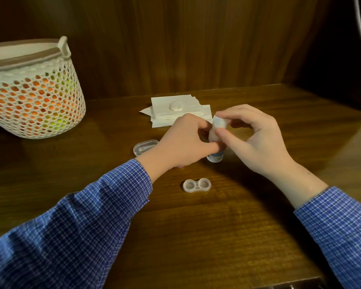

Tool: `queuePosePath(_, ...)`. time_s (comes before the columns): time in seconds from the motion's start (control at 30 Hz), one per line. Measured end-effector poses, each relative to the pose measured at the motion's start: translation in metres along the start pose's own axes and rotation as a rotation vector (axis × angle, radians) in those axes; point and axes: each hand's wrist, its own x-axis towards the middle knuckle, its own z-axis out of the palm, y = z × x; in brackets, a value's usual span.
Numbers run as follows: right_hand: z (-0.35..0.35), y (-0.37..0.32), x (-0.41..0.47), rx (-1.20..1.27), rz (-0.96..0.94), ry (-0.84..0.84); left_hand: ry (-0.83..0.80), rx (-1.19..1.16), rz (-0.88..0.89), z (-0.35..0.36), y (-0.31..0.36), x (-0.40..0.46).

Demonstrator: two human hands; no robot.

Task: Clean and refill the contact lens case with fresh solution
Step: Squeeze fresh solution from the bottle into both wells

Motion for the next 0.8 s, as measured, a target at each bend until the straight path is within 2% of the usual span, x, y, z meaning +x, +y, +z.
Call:
queuePosePath(0.47,0.006,-0.005,-0.001,-0.019,-0.024,0.049,0.006,-0.005,-0.038,-0.001,0.0,0.0)
queuePosePath(0.7,0.0,-0.002,-0.01,0.16,0.139,0.023,0.0,-0.035,-0.047,-0.001,0.001,-0.001)
queuePosePath(0.8,-0.007,0.009,-0.007,0.151,0.289,-0.091,-0.009,-0.019,-0.034,-0.005,0.002,-0.001)
